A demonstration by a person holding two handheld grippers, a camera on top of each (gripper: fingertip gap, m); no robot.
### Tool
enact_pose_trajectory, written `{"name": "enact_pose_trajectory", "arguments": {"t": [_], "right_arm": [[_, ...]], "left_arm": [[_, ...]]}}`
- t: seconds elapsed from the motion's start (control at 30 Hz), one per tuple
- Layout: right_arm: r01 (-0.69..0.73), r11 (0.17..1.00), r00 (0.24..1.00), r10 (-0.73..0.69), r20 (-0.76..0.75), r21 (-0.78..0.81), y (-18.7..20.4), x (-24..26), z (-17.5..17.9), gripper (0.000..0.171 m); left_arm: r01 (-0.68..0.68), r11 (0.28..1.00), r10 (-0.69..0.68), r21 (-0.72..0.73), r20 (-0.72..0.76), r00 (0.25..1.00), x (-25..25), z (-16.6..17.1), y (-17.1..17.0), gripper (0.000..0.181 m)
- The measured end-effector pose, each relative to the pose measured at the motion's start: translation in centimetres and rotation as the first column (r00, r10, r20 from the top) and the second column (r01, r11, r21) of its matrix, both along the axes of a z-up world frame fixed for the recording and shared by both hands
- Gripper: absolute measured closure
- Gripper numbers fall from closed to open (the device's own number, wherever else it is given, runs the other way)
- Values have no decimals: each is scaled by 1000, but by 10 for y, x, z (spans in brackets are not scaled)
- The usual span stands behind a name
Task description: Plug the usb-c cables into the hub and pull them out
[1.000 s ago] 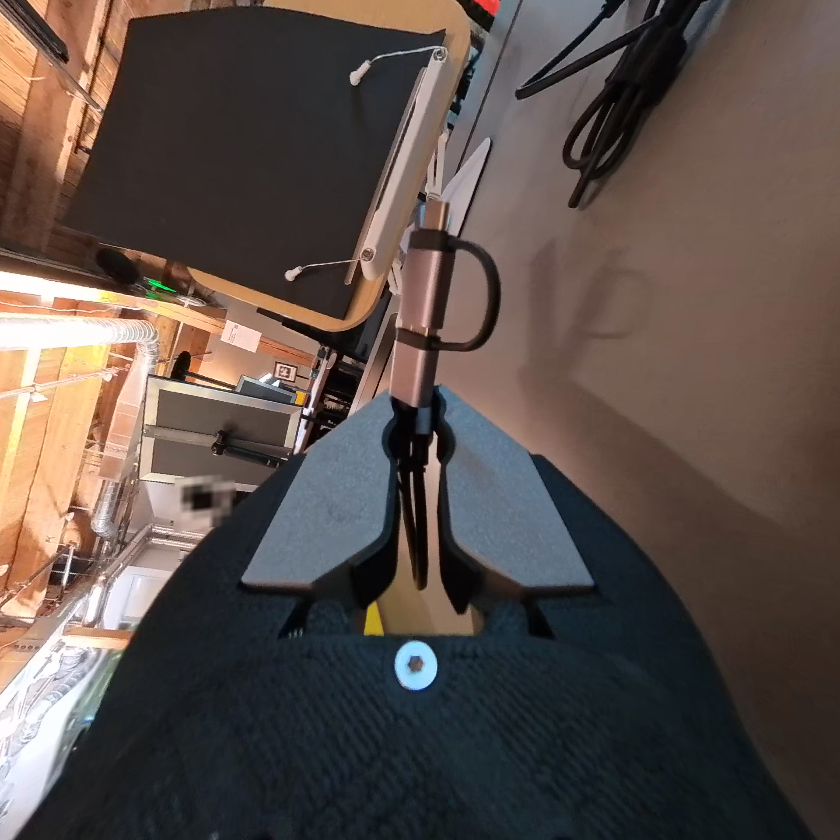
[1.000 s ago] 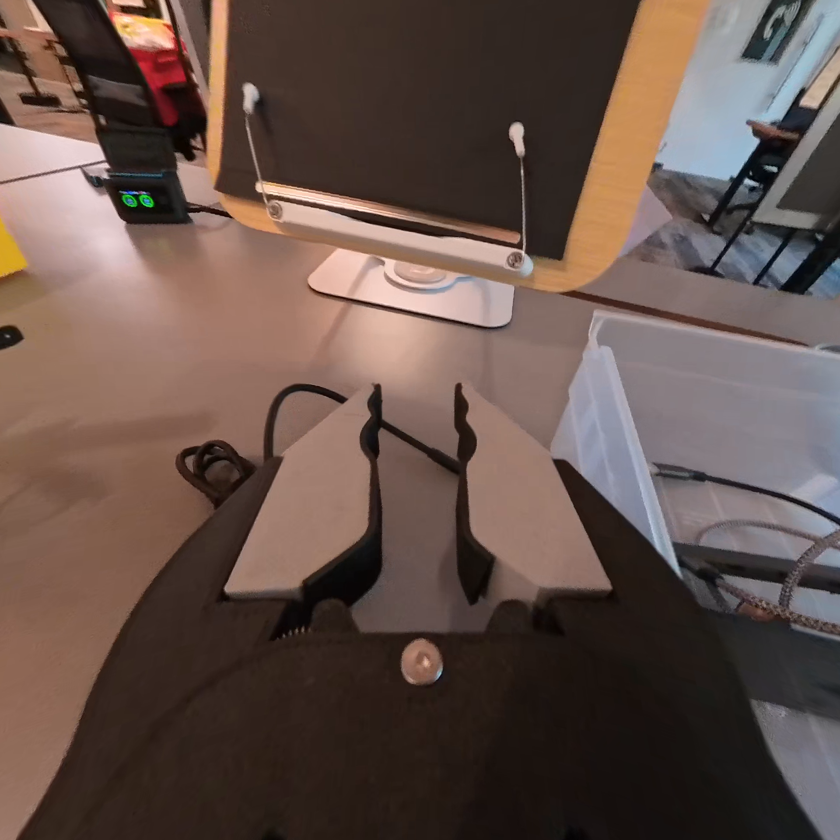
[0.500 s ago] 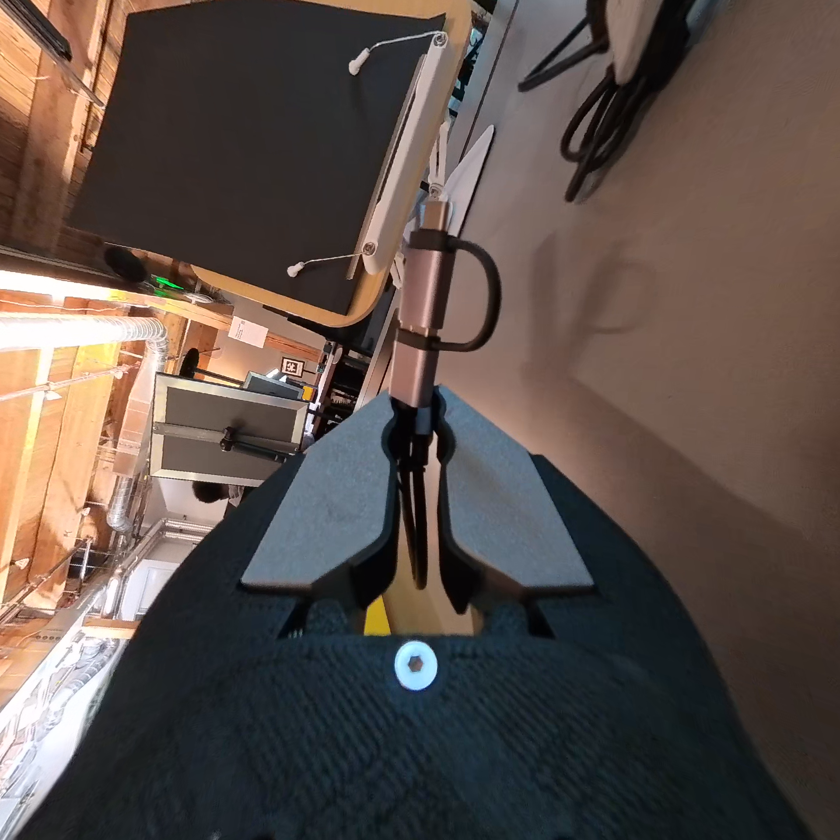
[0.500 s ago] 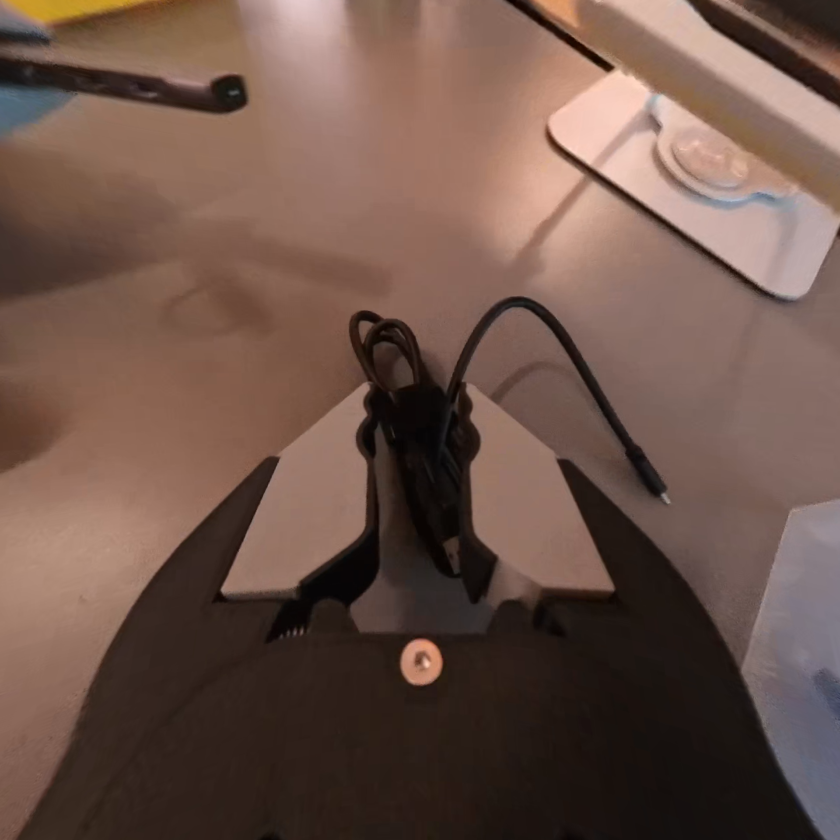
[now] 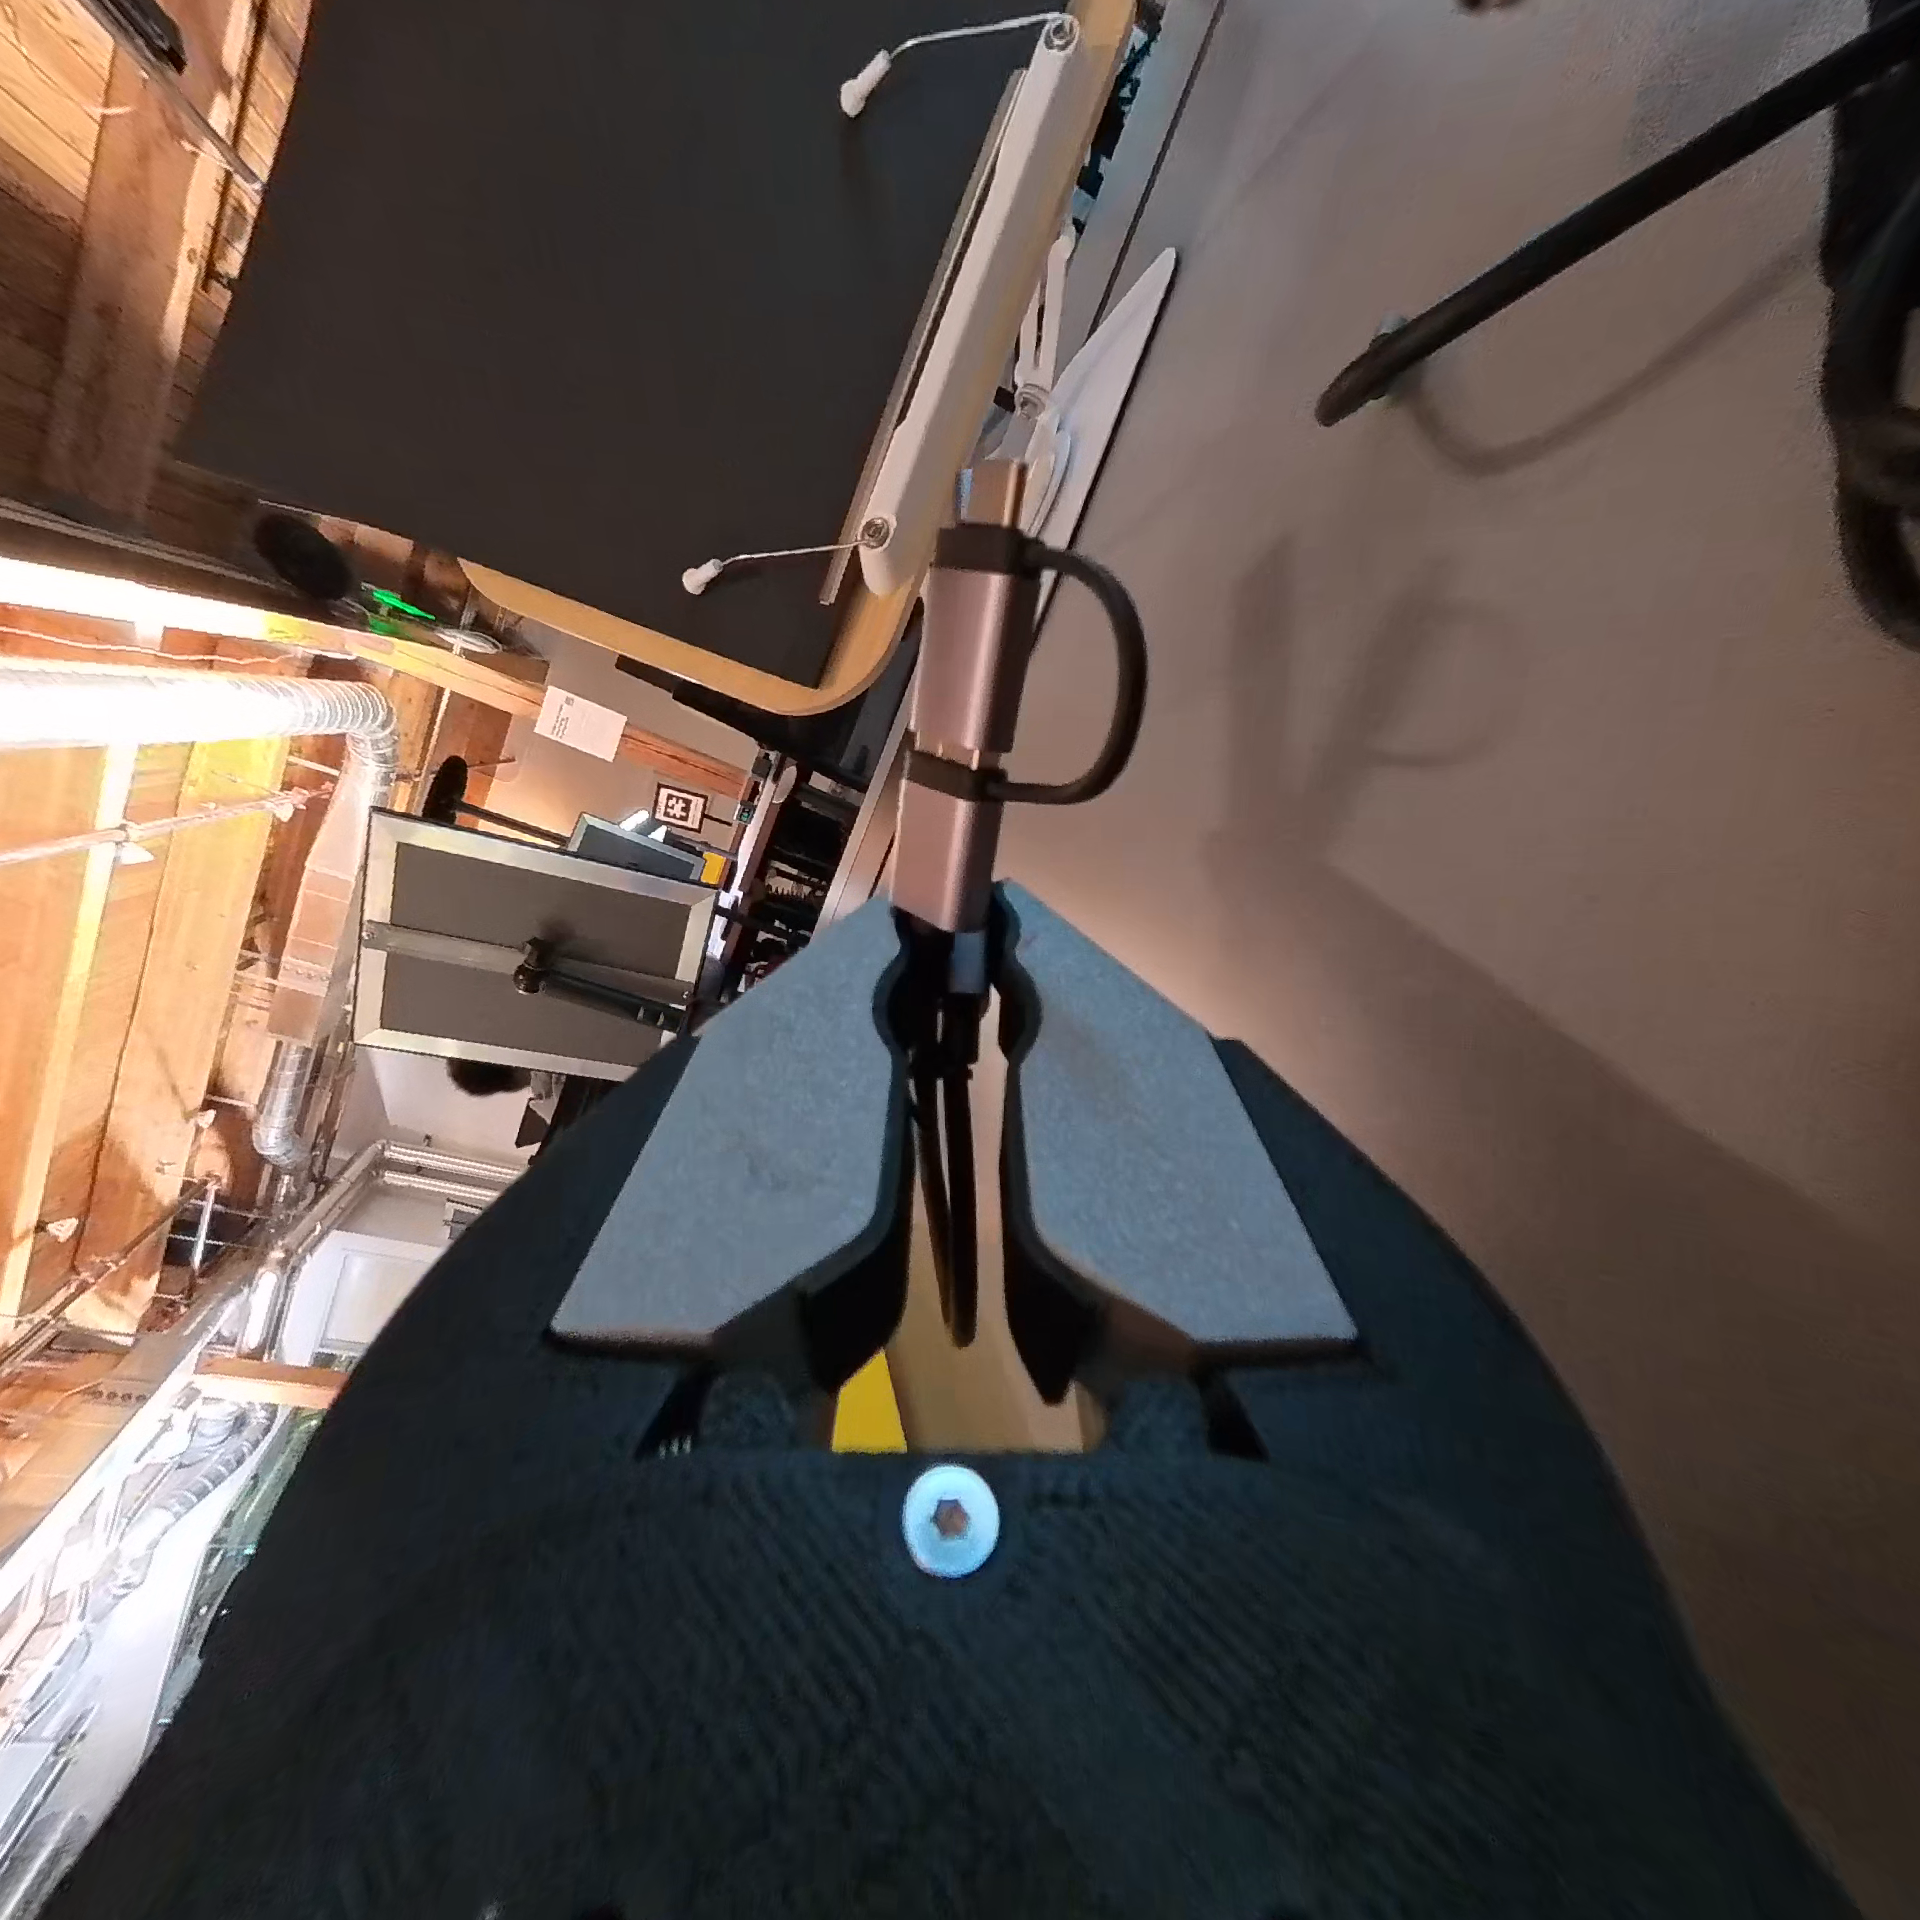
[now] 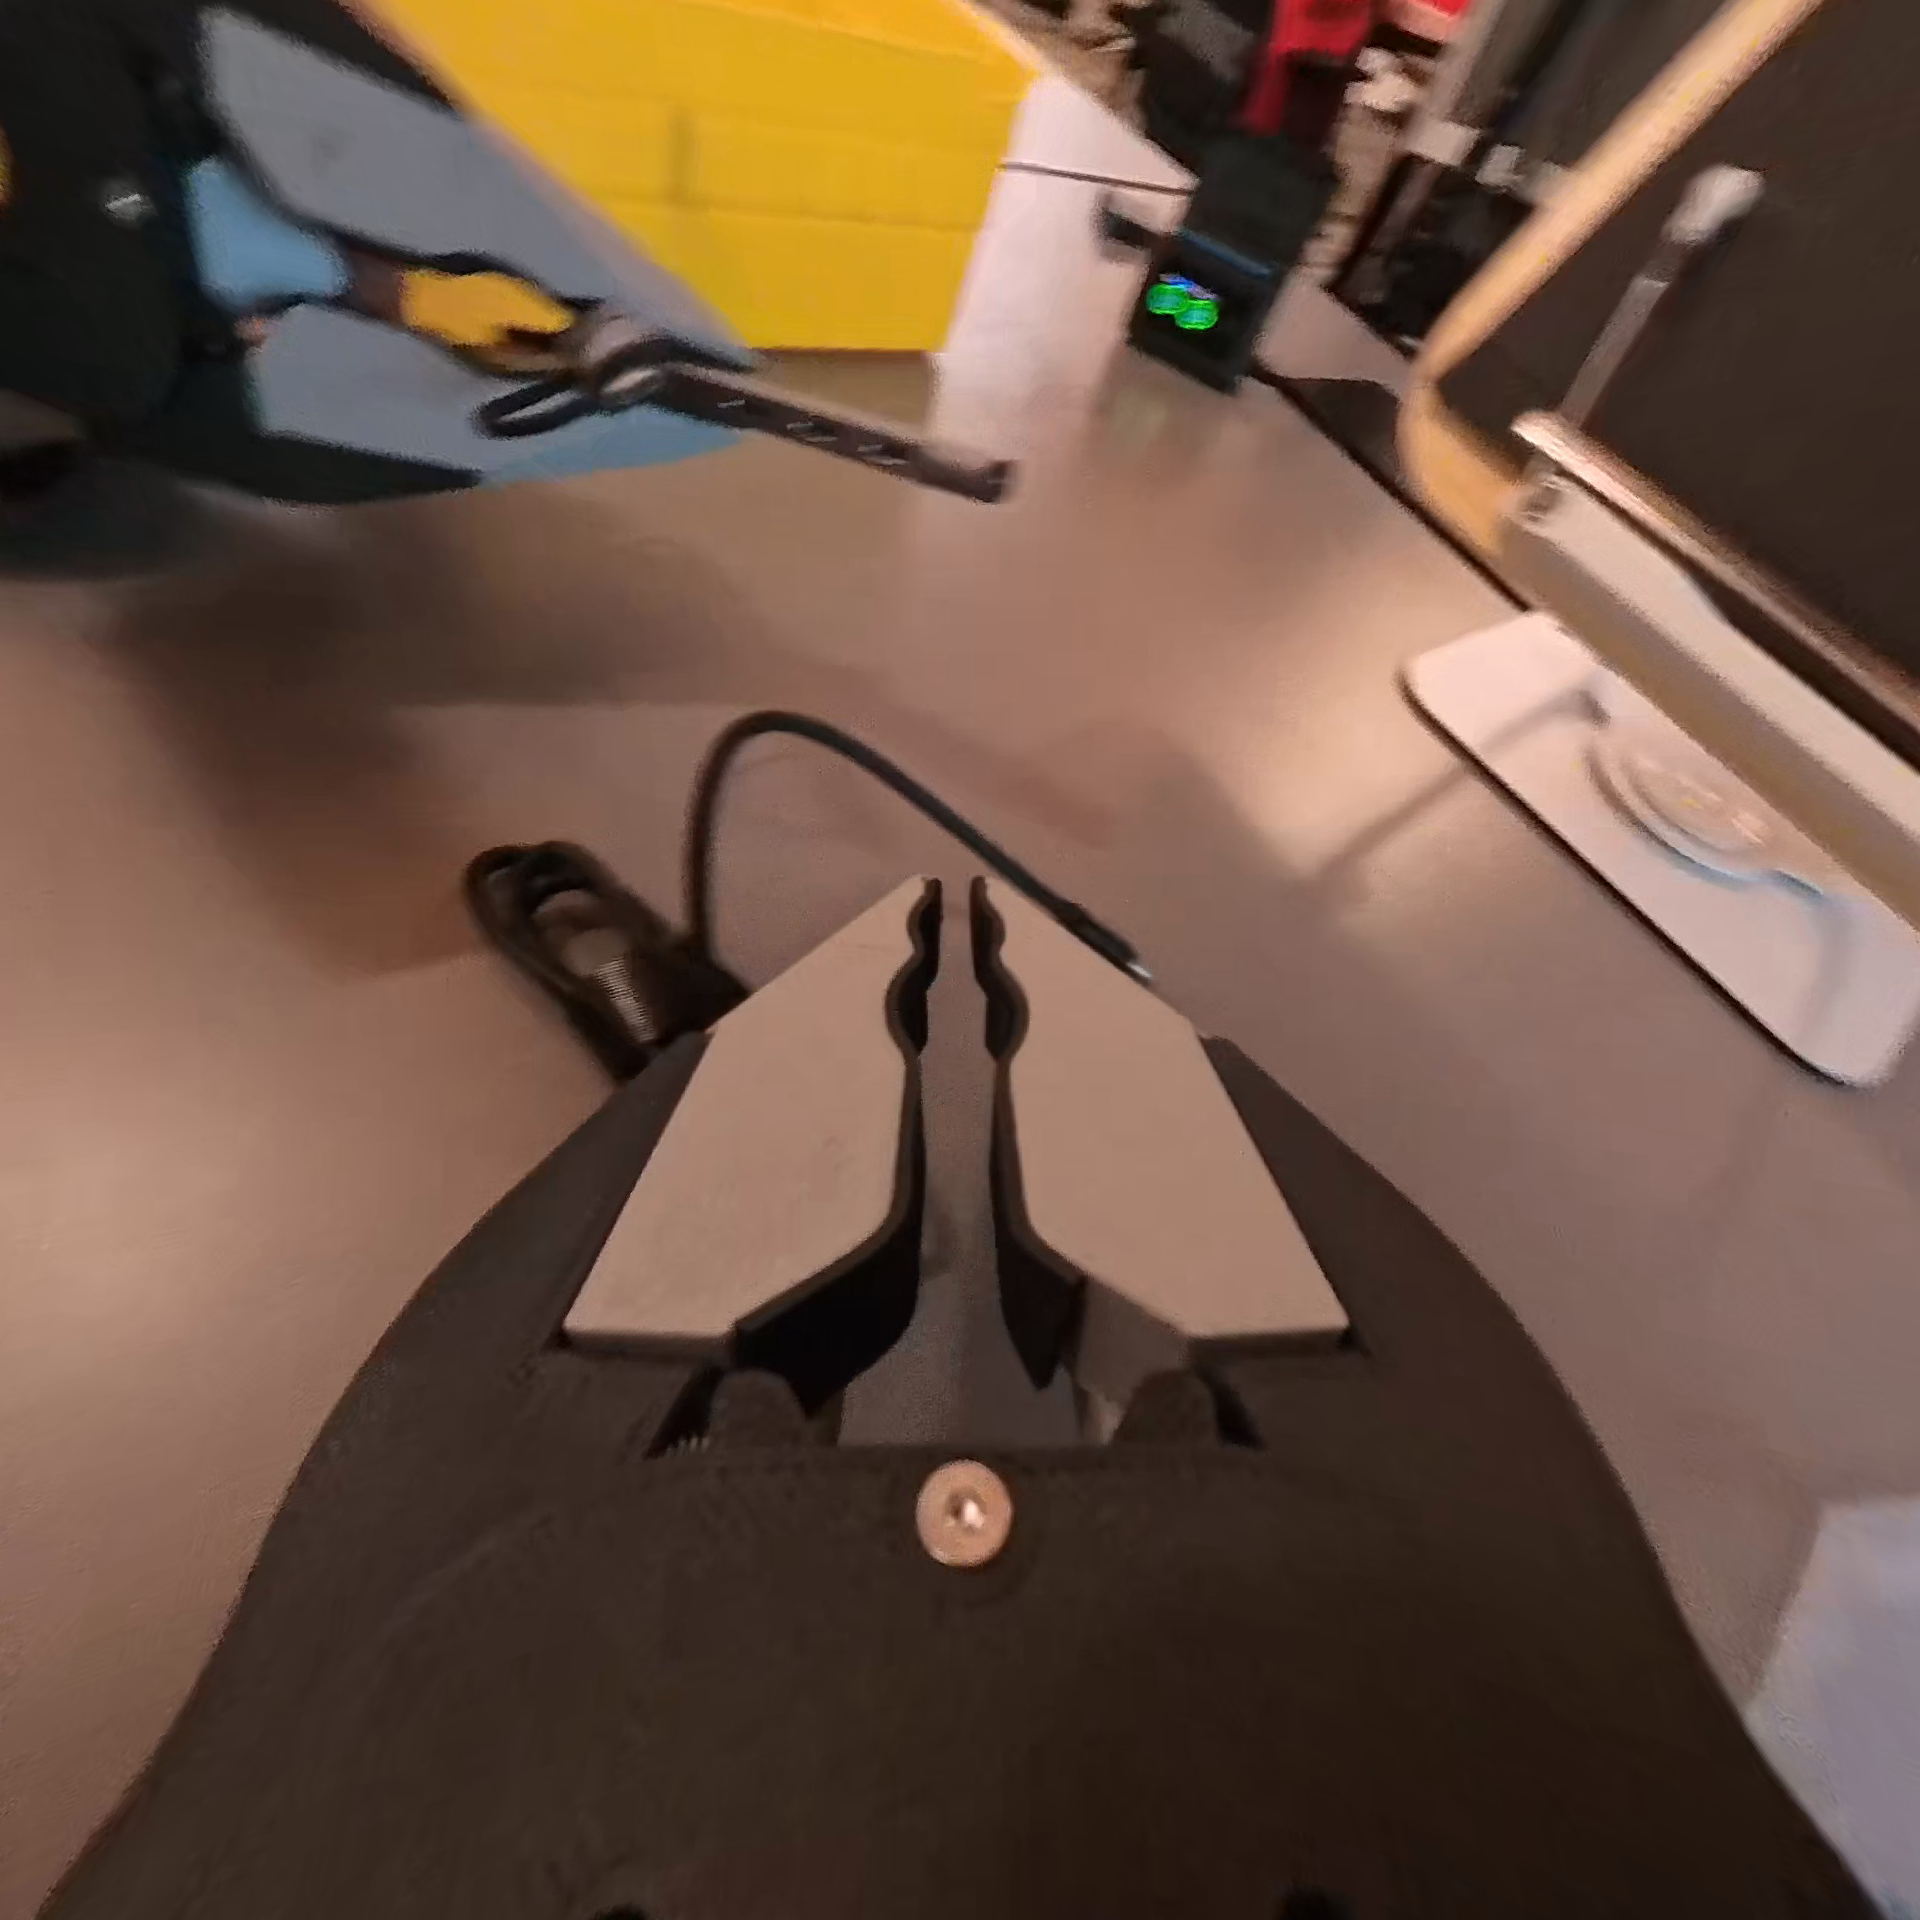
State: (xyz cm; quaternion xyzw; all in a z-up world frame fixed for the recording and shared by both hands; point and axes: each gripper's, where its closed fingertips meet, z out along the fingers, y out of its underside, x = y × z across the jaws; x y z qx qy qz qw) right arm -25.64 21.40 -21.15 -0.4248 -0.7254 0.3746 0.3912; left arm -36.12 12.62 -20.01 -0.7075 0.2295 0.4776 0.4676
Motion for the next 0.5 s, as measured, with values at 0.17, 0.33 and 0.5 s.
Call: {"name": "enact_pose_trajectory", "arguments": {"t": [0.17, 0.33, 0.5], "right_arm": [[164, 974, 986, -166, 0, -156, 35, -3, 5, 148], [249, 944, 968, -249, 28, -216, 53, -3, 2, 144], [253, 942, 967, -252, 36, -220, 54, -3, 1, 148]], "left_arm": [[-2, 1000, 2, -15, -10, 1000, 0, -2, 1, 174], [-2, 1000, 2, -20, -20, 1000, 2, -3, 2, 174], [0, 1000, -1, -24, -30, 1000, 3, -3, 2, 174]]}}
